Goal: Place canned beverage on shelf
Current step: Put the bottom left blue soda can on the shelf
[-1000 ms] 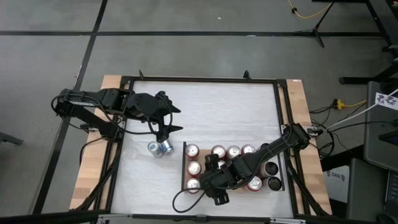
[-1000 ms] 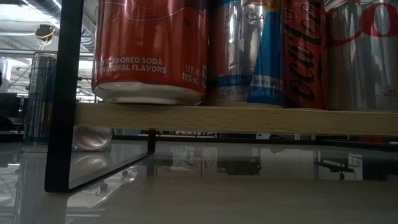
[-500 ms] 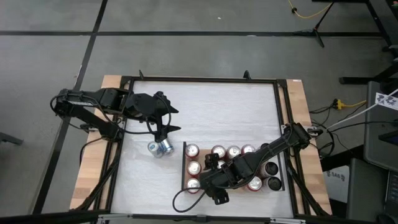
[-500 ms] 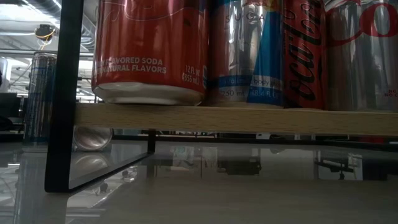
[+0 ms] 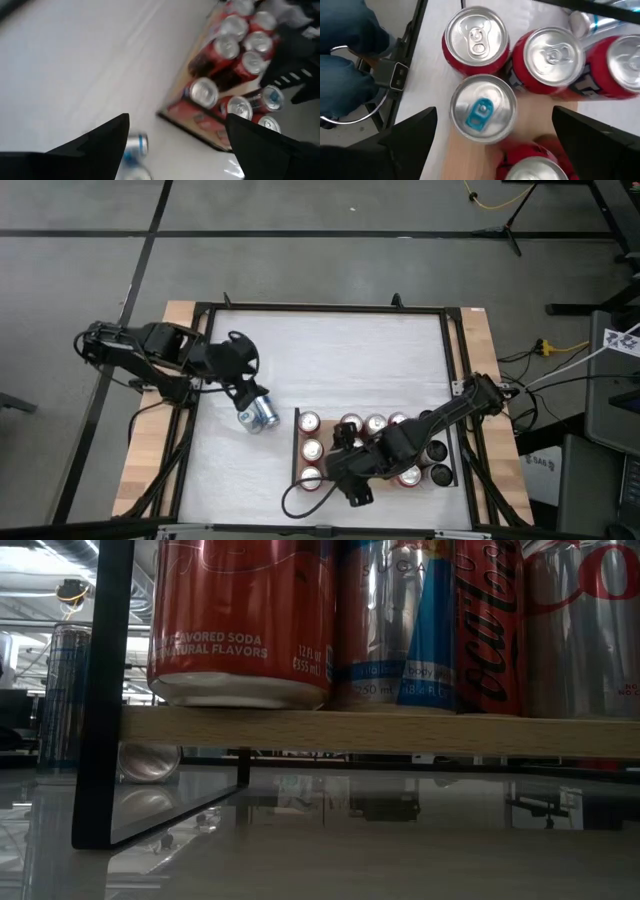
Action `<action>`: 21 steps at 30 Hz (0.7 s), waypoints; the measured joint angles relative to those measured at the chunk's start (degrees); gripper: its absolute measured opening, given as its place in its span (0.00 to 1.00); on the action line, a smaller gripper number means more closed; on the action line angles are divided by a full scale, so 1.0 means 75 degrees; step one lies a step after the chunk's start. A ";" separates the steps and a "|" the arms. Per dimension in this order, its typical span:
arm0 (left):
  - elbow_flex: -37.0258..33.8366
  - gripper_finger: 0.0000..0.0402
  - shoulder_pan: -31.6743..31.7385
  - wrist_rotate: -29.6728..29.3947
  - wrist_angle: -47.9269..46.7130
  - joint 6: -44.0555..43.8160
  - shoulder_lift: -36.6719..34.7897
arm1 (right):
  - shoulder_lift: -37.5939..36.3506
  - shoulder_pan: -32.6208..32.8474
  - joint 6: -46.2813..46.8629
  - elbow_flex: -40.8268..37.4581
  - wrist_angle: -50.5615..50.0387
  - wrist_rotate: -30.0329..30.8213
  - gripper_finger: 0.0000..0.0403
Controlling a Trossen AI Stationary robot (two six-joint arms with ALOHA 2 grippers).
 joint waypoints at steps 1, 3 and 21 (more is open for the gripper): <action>0.0000 0.80 -0.0061 0.0000 -0.0227 -0.0512 0.0000 | -0.0062 0.0000 -0.0019 0.0000 -0.0044 0.0013 0.96; 0.0000 0.80 -0.0212 0.0025 -0.0767 -0.1607 0.0006 | -0.0221 0.0000 -0.0065 0.0000 -0.0107 0.0022 0.96; -0.0731 0.80 -0.1633 -0.0172 -0.2802 -0.8766 0.0149 | -0.2221 0.0015 -0.1413 0.0000 -0.2891 0.2644 0.96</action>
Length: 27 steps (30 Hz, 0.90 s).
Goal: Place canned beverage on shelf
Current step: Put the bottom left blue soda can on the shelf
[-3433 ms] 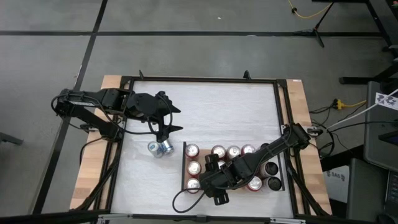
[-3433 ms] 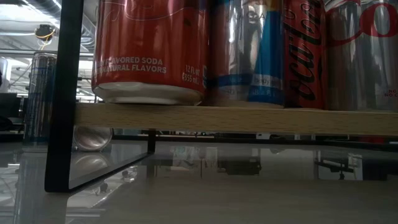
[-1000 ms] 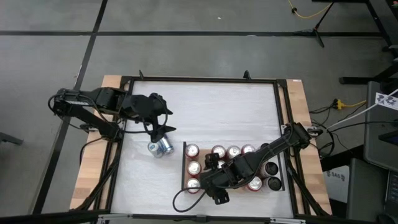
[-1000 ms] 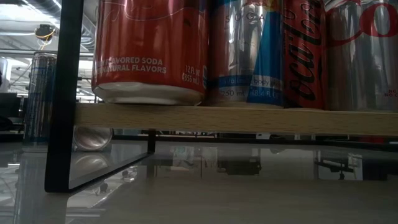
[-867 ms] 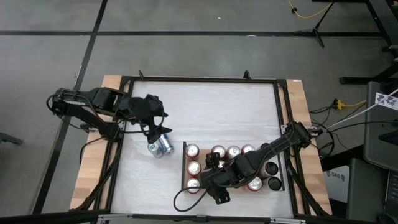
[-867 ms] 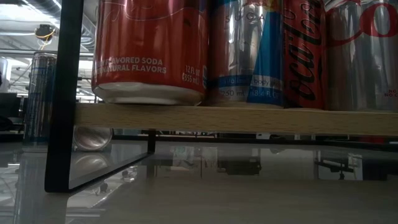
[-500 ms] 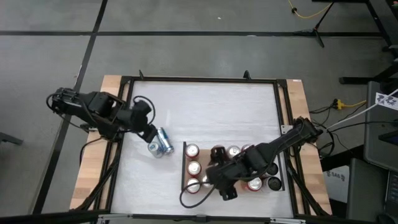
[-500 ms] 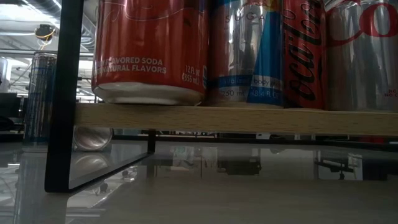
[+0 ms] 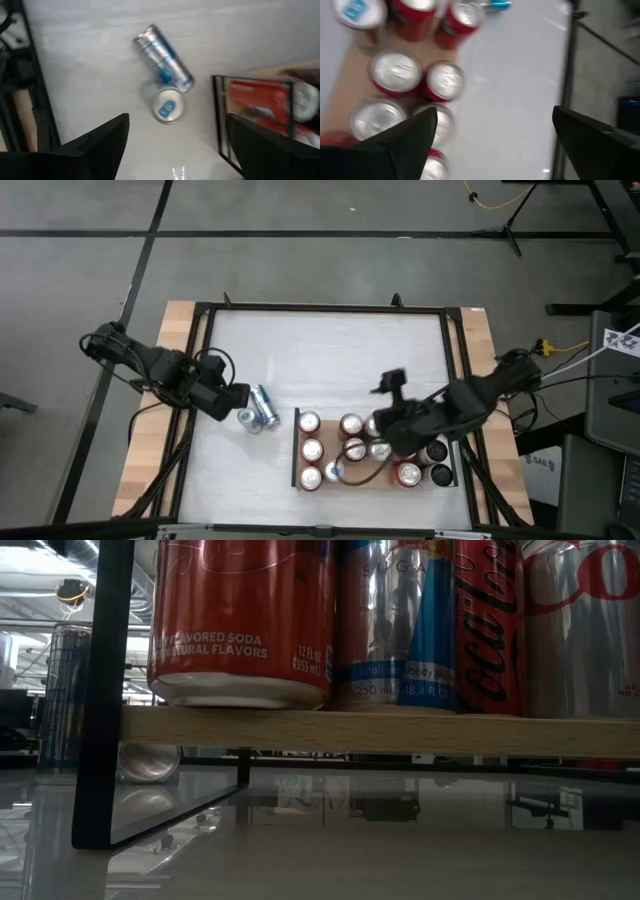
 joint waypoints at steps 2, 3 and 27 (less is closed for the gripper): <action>-0.0321 0.80 -0.0091 0.0011 0.0081 -0.0501 0.0000 | -0.0292 0.0000 -0.0004 -0.0093 -0.0126 0.0303 0.96; -0.0477 0.80 -0.0132 0.0010 0.0195 -0.0743 0.0000 | -0.0479 -0.0002 -0.0014 -0.0241 -0.0108 0.0412 0.96; -0.2723 0.80 -0.0201 -0.0041 0.2721 -0.2017 0.0213 | -0.4012 -0.0009 0.0027 -0.5605 0.3001 0.1147 0.96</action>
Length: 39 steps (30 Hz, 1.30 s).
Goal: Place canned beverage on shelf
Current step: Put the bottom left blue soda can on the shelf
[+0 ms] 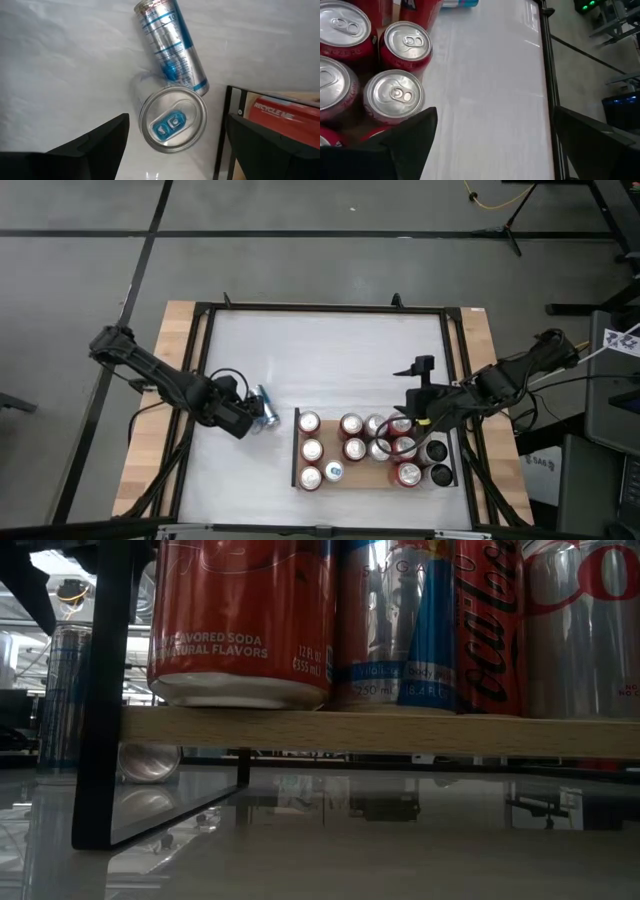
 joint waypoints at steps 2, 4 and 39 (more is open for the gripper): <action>0.0000 0.80 0.0006 0.0006 0.0036 0.0000 0.0136 | -0.0003 0.0000 -0.0006 -0.0053 0.0047 0.0000 0.96; 0.0000 0.80 0.0017 0.0017 0.0048 0.0000 0.0273 | -0.0003 0.0000 -0.0010 -0.0115 0.0182 -0.0003 0.96; -0.0009 0.80 0.0044 0.0068 0.0217 0.0175 0.1056 | 0.0003 0.0003 -0.0038 -0.0145 0.0369 -0.0201 0.96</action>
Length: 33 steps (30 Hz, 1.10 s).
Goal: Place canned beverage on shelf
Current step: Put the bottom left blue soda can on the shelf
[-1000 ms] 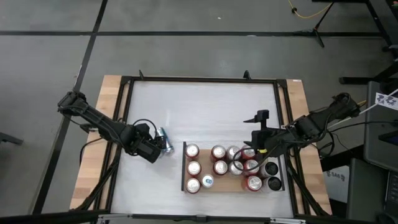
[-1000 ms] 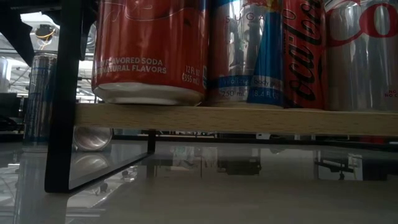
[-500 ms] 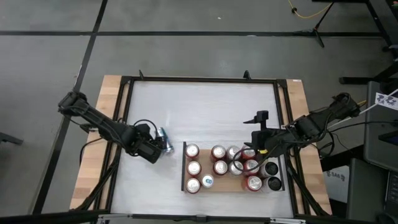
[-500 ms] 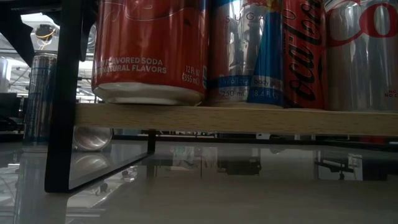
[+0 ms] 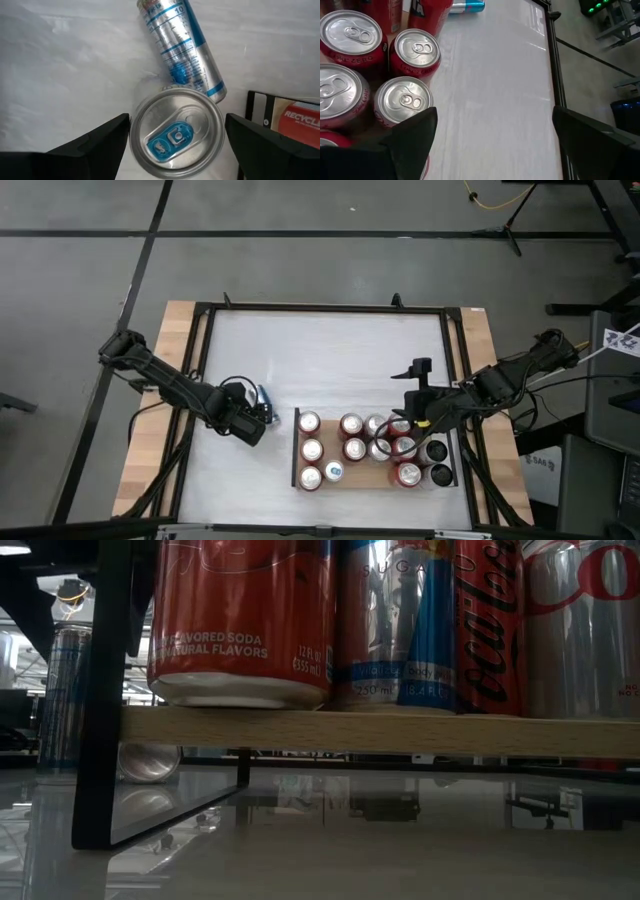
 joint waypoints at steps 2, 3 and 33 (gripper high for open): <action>0.0000 0.79 0.0002 0.0001 0.0014 -0.0038 0.0031 | 0.0000 0.0000 0.0000 0.0000 0.0000 0.0000 0.96; 0.0000 0.78 0.0002 0.0001 0.0014 -0.0038 0.0033 | 0.0000 0.0000 0.0000 0.0000 0.0000 0.0000 0.96; -0.0006 0.57 -0.0016 0.1344 0.0086 0.3136 -0.0856 | 0.0000 -0.0001 0.0000 0.0000 0.0000 0.0000 0.96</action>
